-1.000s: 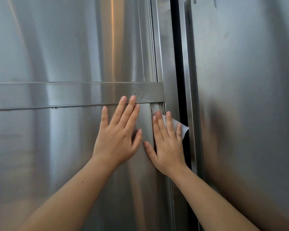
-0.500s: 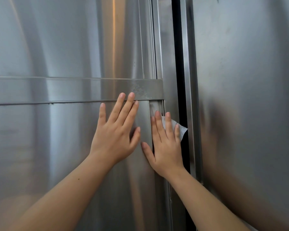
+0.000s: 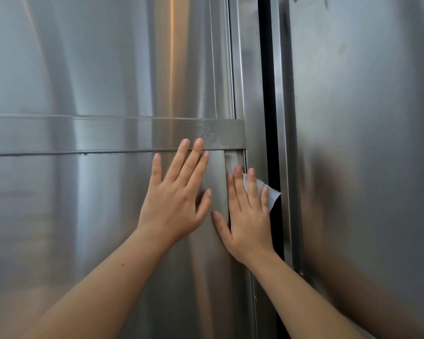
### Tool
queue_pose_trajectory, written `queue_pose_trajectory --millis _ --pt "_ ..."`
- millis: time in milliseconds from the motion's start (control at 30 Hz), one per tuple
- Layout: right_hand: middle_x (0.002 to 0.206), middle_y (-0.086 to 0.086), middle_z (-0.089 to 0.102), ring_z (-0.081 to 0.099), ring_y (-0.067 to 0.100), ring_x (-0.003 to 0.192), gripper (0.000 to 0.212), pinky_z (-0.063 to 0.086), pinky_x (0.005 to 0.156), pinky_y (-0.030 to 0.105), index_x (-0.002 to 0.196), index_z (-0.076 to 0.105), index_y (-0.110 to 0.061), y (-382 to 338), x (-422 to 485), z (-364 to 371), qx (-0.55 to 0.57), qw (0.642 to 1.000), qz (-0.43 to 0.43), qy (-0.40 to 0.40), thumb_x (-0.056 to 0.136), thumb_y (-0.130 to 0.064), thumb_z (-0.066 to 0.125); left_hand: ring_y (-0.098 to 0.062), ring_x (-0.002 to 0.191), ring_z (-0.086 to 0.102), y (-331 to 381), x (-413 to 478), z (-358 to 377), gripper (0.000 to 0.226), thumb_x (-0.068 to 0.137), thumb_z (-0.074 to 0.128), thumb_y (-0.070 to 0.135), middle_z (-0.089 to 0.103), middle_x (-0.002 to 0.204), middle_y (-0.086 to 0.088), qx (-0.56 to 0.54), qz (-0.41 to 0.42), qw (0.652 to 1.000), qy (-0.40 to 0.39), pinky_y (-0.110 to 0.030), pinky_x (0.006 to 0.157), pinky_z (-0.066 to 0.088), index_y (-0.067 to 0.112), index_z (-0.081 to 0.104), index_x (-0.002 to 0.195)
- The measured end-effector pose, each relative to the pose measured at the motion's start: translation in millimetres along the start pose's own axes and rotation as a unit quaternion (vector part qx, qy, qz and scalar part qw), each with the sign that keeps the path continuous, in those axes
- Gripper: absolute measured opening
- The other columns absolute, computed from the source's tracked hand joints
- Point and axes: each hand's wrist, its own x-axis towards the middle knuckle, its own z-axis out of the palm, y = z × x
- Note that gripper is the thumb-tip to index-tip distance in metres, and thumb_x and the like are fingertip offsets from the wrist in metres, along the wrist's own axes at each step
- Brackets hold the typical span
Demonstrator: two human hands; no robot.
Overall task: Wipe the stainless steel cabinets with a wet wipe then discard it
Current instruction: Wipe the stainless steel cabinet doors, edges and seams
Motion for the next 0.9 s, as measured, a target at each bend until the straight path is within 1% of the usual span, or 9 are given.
queue_pose_trajectory --millis 100,233,367,500,600,700,833,900 --pt "0.153 0.013 0.018 0.011 0.03 0.142 0.068 0.012 0.112 0.049 0.145 0.024 -0.004 1.8 -5.1 -0.3 0.004 1.0 -0.007 -0.004 0.093 -0.049 0.025 -0.025 0.141 0.02 0.1 -0.5 -0.1 0.063 0.087 0.034 0.036 0.026 0.152 -0.009 0.0 -0.001 1.0 -0.005 -0.055 0.109 0.017 0.007 0.037 0.142" --pt "0.153 0.013 0.017 0.007 0.03 0.142 0.07 0.006 0.114 0.047 0.145 0.018 -0.005 7.6 14.3 -4.6 0.004 0.999 -0.036 -0.006 0.093 -0.051 0.022 -0.025 0.141 0.021 -0.6 -0.4 0.6 0.063 0.087 0.034 0.037 0.026 0.152 -0.009 0.004 0.002 1.0 -0.002 -0.054 0.109 0.016 0.007 0.037 0.142" --pt "0.152 0.013 0.024 0.004 0.028 0.142 0.072 0.002 0.113 0.047 0.144 0.023 -0.003 5.5 41.3 -7.0 0.013 1.0 -0.01 0.01 0.092 -0.052 0.019 -0.025 0.141 0.021 -0.2 -0.2 1.2 0.063 0.088 0.034 0.039 0.027 0.152 -0.009 -0.001 0.001 1.0 0.004 -0.052 0.109 0.013 0.007 0.038 0.142" --pt "0.15 0.016 0.027 0.013 0.032 0.14 0.069 0.011 0.112 0.05 0.142 0.029 -0.001 2.4 30.4 -2.2 0.003 0.999 -0.001 0.034 0.093 -0.049 0.022 -0.024 0.141 0.02 -0.8 -1.3 1.7 0.064 0.087 0.035 0.038 0.026 0.152 -0.008 0.001 0.0 1.0 0.005 -0.052 0.11 0.012 0.007 0.036 0.142" --pt "0.152 0.016 0.021 0.01 0.032 0.142 0.068 0.007 0.114 0.047 0.144 0.024 -0.002 2.2 8.4 1.6 0.013 0.999 -0.011 0.032 0.094 -0.048 0.023 -0.024 0.142 0.019 -0.7 -1.0 1.0 0.064 0.086 0.035 0.037 0.024 0.153 -0.008 0.001 0.001 1.0 -0.002 -0.052 0.11 0.011 0.007 0.035 0.143" --pt "0.153 0.016 0.018 0.008 0.032 0.142 0.07 0.008 0.114 0.049 0.145 0.023 -0.002 2.5 -1.1 2.2 0.019 1.0 -0.009 0.021 0.094 -0.049 0.023 -0.024 0.142 0.018 -0.7 -1.0 0.6 0.064 0.087 0.034 0.037 0.024 0.153 -0.008 0.003 0.0 1.0 -0.006 -0.053 0.11 0.012 0.007 0.035 0.143" --pt "0.151 0.018 0.024 0.013 0.036 0.14 0.071 0.012 0.111 0.052 0.143 0.026 0.0 2.0 16.7 -2.1 0.006 1.0 -0.007 0.028 0.092 -0.05 0.024 -0.023 0.142 0.018 -0.5 -1.1 1.1 0.064 0.086 0.034 0.037 0.024 0.153 -0.008 -0.004 0.0 1.0 -0.003 -0.053 0.11 0.012 0.007 0.035 0.143" --pt "0.149 0.018 0.027 0.012 0.036 0.139 0.072 0.013 0.11 0.053 0.142 0.028 0.001 0.8 29.5 -4.2 0.006 0.999 0.004 0.034 0.092 -0.05 0.024 -0.024 0.141 0.02 -0.1 -1.0 1.2 0.064 0.086 0.034 0.038 0.026 0.152 -0.008 -0.007 0.0 1.0 -0.001 -0.053 0.11 0.014 0.007 0.037 0.142"
